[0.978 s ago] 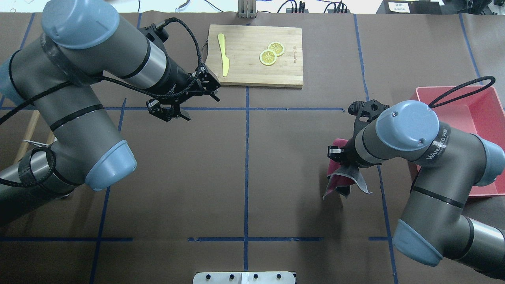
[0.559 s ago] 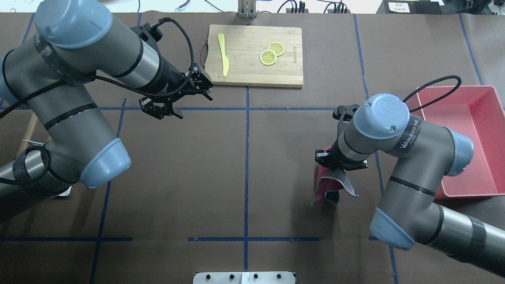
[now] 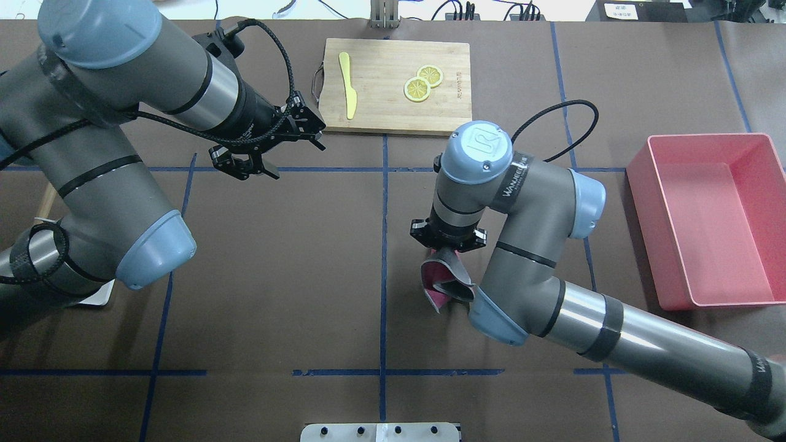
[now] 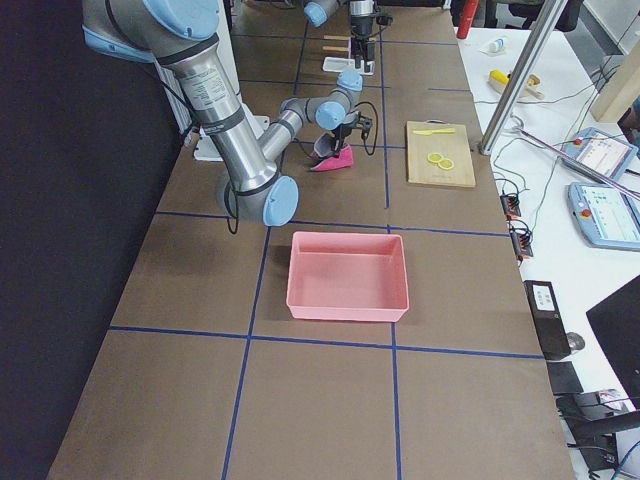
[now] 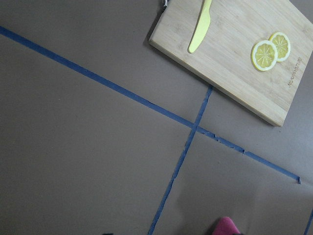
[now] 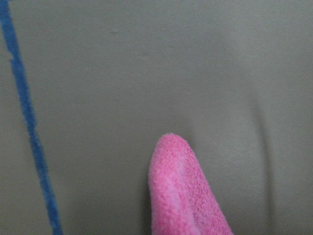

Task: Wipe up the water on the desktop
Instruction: 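Wipe the cloth across the table toward the center with the right gripper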

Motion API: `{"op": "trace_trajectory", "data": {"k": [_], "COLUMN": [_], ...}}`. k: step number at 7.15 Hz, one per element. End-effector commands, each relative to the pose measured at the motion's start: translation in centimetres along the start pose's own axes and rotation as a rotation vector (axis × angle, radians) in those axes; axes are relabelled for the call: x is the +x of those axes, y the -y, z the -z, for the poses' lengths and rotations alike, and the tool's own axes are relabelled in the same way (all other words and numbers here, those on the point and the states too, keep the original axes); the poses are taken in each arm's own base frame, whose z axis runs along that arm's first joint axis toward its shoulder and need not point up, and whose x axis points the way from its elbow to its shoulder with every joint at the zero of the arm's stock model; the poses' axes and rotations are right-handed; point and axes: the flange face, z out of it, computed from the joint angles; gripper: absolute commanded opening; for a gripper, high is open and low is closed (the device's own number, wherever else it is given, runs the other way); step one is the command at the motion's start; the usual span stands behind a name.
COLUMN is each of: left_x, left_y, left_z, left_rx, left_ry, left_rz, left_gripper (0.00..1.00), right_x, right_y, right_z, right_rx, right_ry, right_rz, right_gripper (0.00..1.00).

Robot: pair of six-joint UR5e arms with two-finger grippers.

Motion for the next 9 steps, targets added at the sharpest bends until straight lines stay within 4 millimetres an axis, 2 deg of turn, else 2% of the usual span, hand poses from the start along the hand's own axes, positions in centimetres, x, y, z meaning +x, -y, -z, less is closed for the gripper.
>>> {"op": "trace_trajectory", "data": {"k": [1, 2, 4, 5, 6, 7, 8, 9], "left_x": [-0.3, -1.0, -1.6, -2.4, -2.7, -4.3, -5.4, -6.9], "left_y": [0.3, 0.9, 1.9, 2.6, 3.5, 5.0, 6.6, 8.0], "left_z": [0.1, 0.1, 0.6, 0.5, 1.1, 1.5, 2.4, 2.9], "left_rx": [0.004, 0.01, 0.026, 0.035, 0.043, 0.062, 0.081, 0.098], "left_ry": [0.002, 0.011, 0.012, 0.022, 0.025, 0.045, 0.052, 0.069], "left_rz": [0.004, 0.015, 0.025, 0.029, -0.018, -0.041, -0.068, -0.081], "left_gripper": [0.86, 0.87, 0.87, 0.87, 0.87, 0.87, 0.92, 0.92], "right_x": [-2.5, 1.2, 11.3, 14.6, 18.4, 20.8, 20.3, 18.9], "right_y": [0.2, 0.1, 0.6, 0.9, 2.0, 2.3, 2.3, 1.9], "right_z": [-0.1, -1.7, -1.3, -0.9, -1.6, -1.2, -1.2, -1.3], "right_rx": [-0.02, -0.071, -0.055, -0.052, -0.052, -0.05, -0.048, -0.049], "right_ry": [0.0, -0.021, -0.046, -0.06, -0.094, -0.105, -0.105, -0.096], "right_rz": [-0.032, -0.041, 0.021, 0.058, 0.077, 0.117, 0.123, 0.127], "right_gripper": [0.0, 0.0, 0.0, 0.0, 0.0, 0.0, 0.0, 0.0]}}
